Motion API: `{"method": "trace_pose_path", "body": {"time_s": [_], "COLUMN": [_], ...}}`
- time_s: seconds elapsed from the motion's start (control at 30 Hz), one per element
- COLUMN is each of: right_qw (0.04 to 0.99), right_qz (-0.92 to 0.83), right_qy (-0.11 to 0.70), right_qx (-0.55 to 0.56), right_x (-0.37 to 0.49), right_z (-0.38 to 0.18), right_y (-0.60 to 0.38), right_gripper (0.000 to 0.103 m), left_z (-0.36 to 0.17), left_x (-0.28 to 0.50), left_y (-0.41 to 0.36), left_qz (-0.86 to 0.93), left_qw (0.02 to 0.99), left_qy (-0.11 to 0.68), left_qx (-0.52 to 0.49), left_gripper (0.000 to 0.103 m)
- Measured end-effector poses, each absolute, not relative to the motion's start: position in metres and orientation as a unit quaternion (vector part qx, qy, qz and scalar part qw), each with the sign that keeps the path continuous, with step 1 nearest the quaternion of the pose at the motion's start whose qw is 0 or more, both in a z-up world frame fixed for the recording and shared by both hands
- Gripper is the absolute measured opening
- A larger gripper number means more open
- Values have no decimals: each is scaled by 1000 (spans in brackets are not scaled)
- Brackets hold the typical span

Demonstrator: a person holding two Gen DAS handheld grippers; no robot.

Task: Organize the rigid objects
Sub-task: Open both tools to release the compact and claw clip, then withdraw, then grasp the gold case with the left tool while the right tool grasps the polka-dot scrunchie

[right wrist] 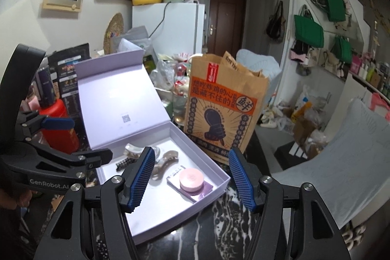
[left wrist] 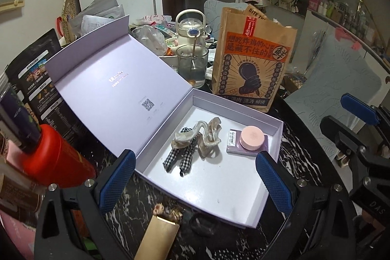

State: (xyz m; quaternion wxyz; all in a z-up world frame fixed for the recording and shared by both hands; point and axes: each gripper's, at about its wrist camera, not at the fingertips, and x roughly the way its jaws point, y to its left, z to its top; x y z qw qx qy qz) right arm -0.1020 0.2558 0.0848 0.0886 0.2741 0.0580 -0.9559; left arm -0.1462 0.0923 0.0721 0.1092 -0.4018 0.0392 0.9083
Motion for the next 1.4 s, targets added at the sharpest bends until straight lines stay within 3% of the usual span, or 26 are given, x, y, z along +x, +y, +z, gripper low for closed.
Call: {"method": "trace_pose_path", "body": {"time_s": [0.57,1.4], "right_qw": [111,180], "right_qz": [-952,-931], "right_qy": [49,38], "right_qx": [280,315], "right_x": [-53,-11], "right_z": [75,23], "right_y": [247,217], "right_gripper": [67,67], "left_z": [70,27], "left_x": [-93,-56], "left_y": [71,49], "left_qz": [915,904], "left_qw": [94,93], "left_qy": [45,50], "left_qx": [-389,-414], "left_gripper": [100,100]}}
